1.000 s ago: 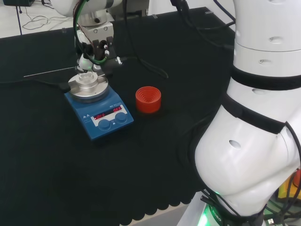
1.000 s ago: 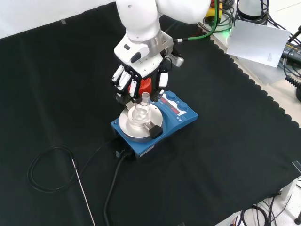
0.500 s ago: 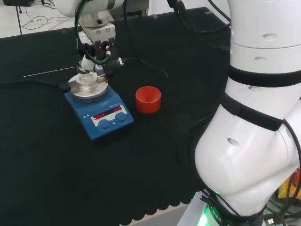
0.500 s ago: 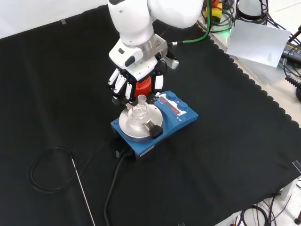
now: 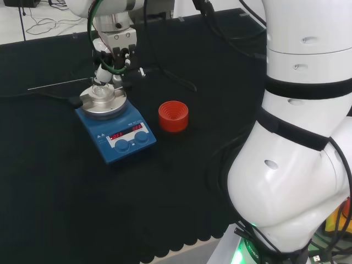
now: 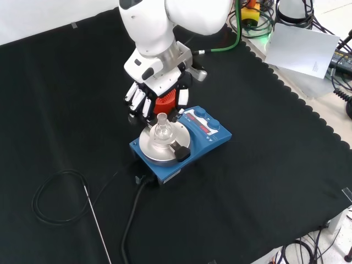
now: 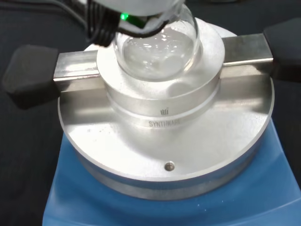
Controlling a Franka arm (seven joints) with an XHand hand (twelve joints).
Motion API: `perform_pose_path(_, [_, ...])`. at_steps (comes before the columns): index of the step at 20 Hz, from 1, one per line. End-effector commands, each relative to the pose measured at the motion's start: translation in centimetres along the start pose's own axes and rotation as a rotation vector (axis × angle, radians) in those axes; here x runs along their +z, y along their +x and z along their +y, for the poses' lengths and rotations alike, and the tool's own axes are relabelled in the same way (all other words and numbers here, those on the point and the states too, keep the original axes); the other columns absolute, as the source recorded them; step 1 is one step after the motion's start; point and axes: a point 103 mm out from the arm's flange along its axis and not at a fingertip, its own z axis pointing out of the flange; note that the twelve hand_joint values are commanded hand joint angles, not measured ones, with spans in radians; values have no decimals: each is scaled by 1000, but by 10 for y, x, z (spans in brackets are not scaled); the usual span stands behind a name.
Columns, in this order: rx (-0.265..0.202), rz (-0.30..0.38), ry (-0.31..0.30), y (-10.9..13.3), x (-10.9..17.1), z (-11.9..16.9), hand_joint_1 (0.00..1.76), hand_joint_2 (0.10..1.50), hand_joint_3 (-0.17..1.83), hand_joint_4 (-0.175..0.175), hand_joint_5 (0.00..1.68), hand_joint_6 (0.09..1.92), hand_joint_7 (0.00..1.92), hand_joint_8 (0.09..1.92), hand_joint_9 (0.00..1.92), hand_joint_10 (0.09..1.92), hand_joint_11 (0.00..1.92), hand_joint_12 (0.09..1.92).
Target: Place the round-bottom flask on the heater.
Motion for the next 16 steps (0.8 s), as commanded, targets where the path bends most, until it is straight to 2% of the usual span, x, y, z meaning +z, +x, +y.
perform_pose_path(1, [2, 0, 17, 1, 2, -1, 985, 623, 688, -51, 741, 811, 277, 733, 582, 662, 375, 1341])
perform_pose_path(7, [4, -2, 1, 2, -4, -8, 972, 605, 692, -49, 668, 792, 256, 728, 561, 662, 363, 1343])
perform_pose_path(16, [39, 2, -46, -5, -34, -44, 950, 592, 683, -44, 549, 749, 234, 724, 537, 667, 340, 1352])
